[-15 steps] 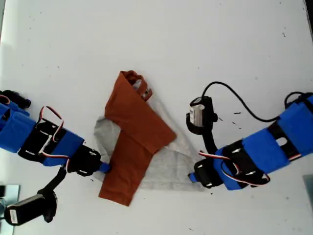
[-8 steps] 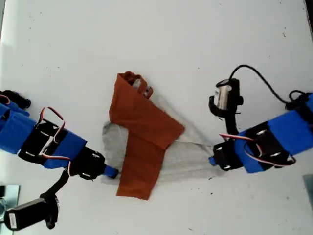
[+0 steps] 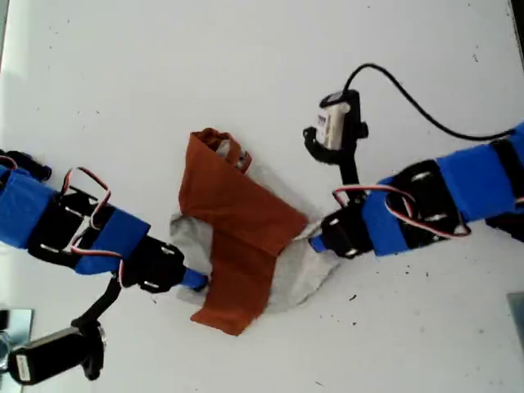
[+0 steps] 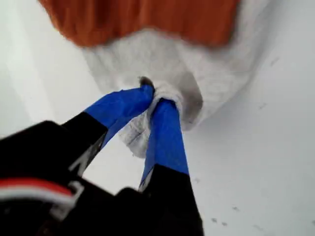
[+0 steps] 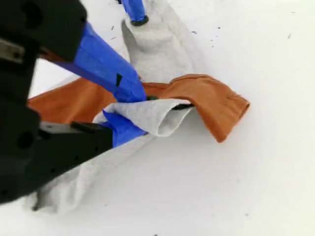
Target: Fold t shirt
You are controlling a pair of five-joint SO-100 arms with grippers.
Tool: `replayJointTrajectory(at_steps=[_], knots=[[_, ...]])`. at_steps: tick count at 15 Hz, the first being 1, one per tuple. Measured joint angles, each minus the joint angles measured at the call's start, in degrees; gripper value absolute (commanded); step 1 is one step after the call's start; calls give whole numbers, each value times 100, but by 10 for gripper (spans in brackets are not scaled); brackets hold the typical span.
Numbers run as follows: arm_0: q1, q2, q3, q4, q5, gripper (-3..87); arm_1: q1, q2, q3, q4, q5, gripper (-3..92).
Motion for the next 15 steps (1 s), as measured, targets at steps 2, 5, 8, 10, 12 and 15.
replayJointTrajectory(at_steps=[2,5,8,10,12,15], knots=[[-1063,844,18,817,448,-3,1327,686,-18,229,-1072,32],[-4078,3410,1767,1178,826,240,3990,1758,404,-9,-1828,343],[-5027,5774,4122,1020,606,242,4562,2118,1151,193,-1837,343],[-4957,7690,5590,1248,-9,194,4834,3507,2514,211,-1591,343],[-4438,9738,6539,1819,-554,118,4755,4764,3463,431,-1415,343],[-3533,10143,6750,1679,-756,-3,4034,5695,4685,404,-1134,327]])
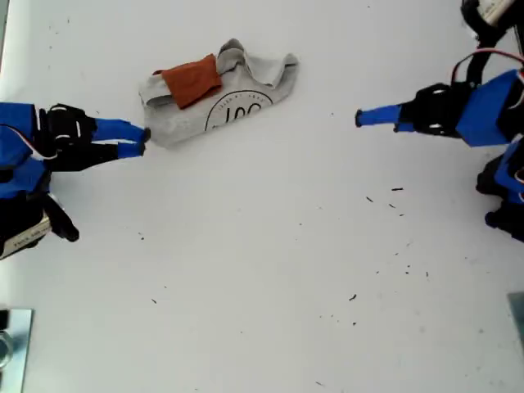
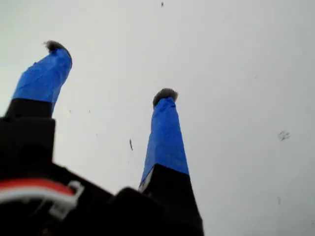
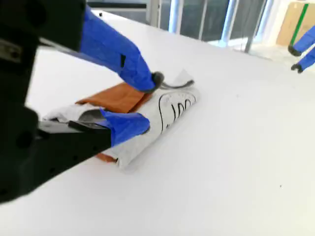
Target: Fold t shirt
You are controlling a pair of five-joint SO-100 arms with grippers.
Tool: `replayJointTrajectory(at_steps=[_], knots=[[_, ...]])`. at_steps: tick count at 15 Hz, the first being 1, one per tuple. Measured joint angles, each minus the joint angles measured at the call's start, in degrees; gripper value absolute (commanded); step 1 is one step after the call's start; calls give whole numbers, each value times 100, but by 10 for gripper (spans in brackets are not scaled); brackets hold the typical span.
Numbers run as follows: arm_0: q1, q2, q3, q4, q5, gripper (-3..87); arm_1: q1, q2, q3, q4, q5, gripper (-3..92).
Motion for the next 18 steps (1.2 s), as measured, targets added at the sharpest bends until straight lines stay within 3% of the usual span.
replayJointTrajectory(at_steps=[3,5,8,9,10,12,14,18], knots=[[940,44,18,79,-141,3,-527,255,896,-141,220,312],[1415,79,35,378,-167,164,-932,299,1556,-281,545,312],[2821,79,35,721,-694,181,-1204,958,2268,-26,1389,311],[2892,79,35,765,-659,184,-1239,1600,2382,378,1380,309],[2777,79,35,817,-413,186,-1230,2584,2399,932,1266,309],[2373,79,35,826,0,186,-1116,3349,2399,1406,220,305],[2268,79,35,826,105,186,-1125,3454,2399,1415,-1468,292],[2162,79,35,826,105,186,-1107,3463,2399,1415,-1881,291]])
